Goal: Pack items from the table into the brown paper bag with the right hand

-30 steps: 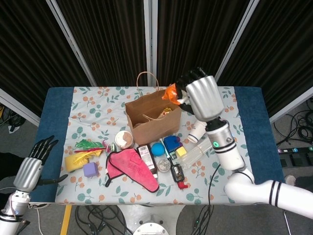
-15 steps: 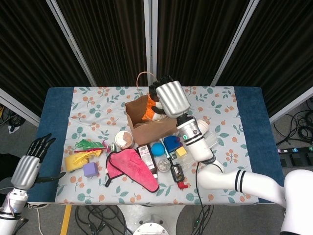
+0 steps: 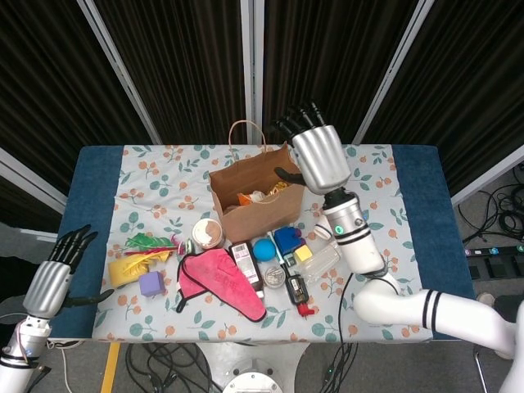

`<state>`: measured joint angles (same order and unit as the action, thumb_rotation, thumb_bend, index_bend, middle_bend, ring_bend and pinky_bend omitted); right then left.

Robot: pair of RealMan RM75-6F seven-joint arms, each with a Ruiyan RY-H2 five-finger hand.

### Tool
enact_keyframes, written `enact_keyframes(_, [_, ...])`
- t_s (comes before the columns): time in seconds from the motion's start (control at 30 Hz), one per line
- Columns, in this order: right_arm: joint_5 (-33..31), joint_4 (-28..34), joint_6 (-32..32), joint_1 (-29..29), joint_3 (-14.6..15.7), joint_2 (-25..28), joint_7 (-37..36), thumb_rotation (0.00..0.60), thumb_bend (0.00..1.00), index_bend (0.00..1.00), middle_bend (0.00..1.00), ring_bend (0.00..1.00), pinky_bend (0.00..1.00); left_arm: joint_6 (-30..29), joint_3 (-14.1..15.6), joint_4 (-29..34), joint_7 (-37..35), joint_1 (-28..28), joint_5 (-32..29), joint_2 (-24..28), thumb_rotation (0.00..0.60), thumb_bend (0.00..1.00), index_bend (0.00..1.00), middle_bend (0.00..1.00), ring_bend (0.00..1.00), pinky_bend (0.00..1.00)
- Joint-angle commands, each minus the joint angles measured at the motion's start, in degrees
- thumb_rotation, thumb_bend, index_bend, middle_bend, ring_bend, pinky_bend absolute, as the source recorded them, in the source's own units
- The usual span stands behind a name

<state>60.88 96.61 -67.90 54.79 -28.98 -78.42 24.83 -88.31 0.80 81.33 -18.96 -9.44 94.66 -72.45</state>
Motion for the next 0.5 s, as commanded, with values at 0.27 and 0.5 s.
enact_keyframes(0.27, [11.68,5.55,9.72,-14.77,21.61,16.34,-4.83,0.6,0.0,0.32,0.34,0.15,0.09,-0.05,0.15,-0.14,0.02,-0.3,0.72,-0.79,0.442,0.0,0.06,0.07,0.03,0.07])
enact_keyframes(0.5, [24.4,-4.42,13.44,-15.78,29.82,10.33,-8.26,0.6,0.0,0.31,0.32,0.15,0.08,-0.58,0.57,-0.07,1.67,0.16,1.12,-1.31,0.444,0.0,0.06,0.07,0.03,0.07])
